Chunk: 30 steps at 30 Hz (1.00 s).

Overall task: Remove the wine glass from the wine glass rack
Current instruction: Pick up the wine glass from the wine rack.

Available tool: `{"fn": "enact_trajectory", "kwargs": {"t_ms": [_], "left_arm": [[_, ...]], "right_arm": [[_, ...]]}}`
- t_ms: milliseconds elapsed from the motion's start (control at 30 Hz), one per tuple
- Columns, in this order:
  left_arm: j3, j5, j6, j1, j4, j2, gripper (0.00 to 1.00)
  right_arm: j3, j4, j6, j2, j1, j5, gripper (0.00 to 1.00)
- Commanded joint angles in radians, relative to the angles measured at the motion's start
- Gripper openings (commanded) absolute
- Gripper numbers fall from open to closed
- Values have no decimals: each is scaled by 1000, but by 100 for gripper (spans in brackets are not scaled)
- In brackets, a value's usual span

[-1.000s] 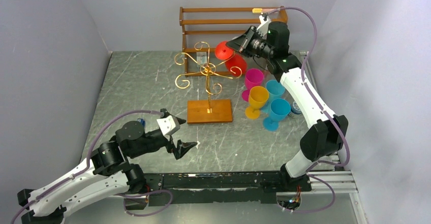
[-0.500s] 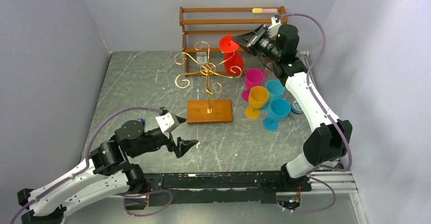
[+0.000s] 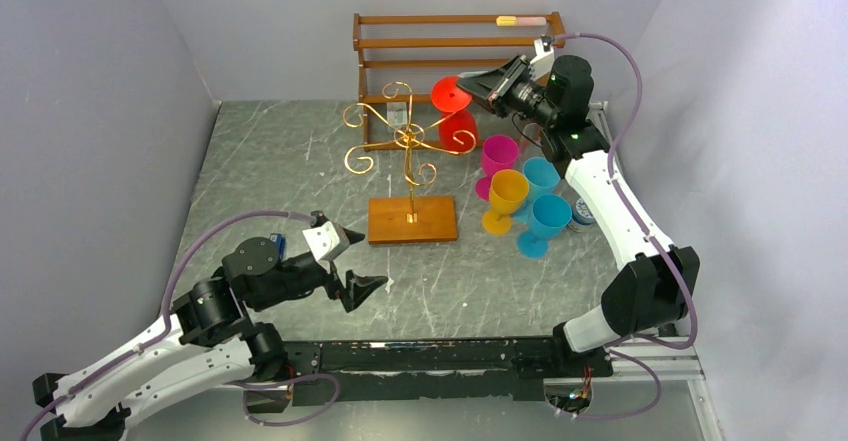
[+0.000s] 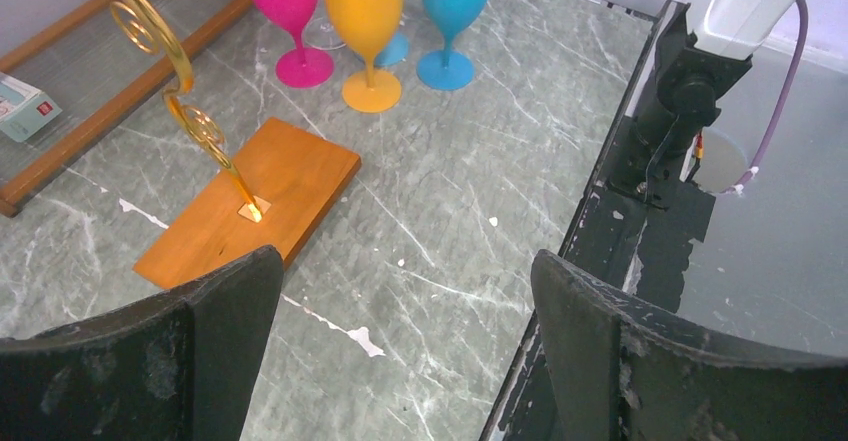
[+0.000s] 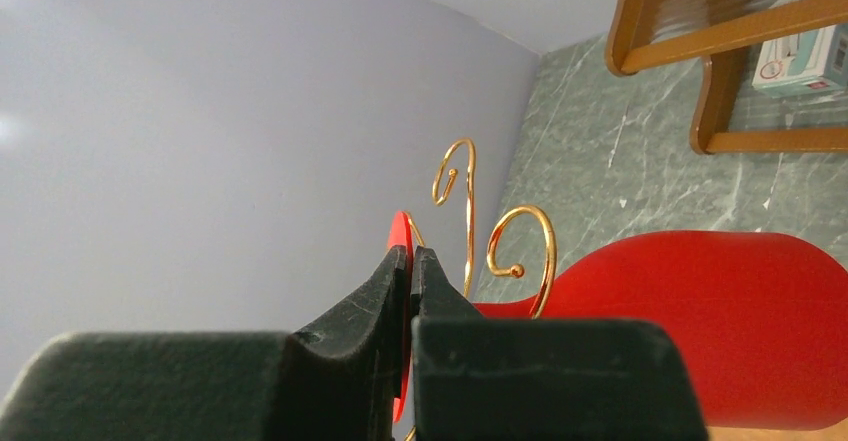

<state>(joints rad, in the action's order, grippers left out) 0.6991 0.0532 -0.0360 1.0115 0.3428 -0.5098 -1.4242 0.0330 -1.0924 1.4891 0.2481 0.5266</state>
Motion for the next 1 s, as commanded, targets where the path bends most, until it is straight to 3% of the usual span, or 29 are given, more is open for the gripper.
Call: {"fn": "enact_trajectory", "kwargs": {"t_ms": [0,267,967], "left_arm": [[45,-19,-19,-4,13,0,98],[89,11,-13,-3,46,-6,98],[56,-28,-7,-3,28,32,98]], "right_arm": [[-14,4,9,6,-7,68,0],[-60,-24,42,47,21,113,0],[-183,-151,150,127,89,40,0]]}}
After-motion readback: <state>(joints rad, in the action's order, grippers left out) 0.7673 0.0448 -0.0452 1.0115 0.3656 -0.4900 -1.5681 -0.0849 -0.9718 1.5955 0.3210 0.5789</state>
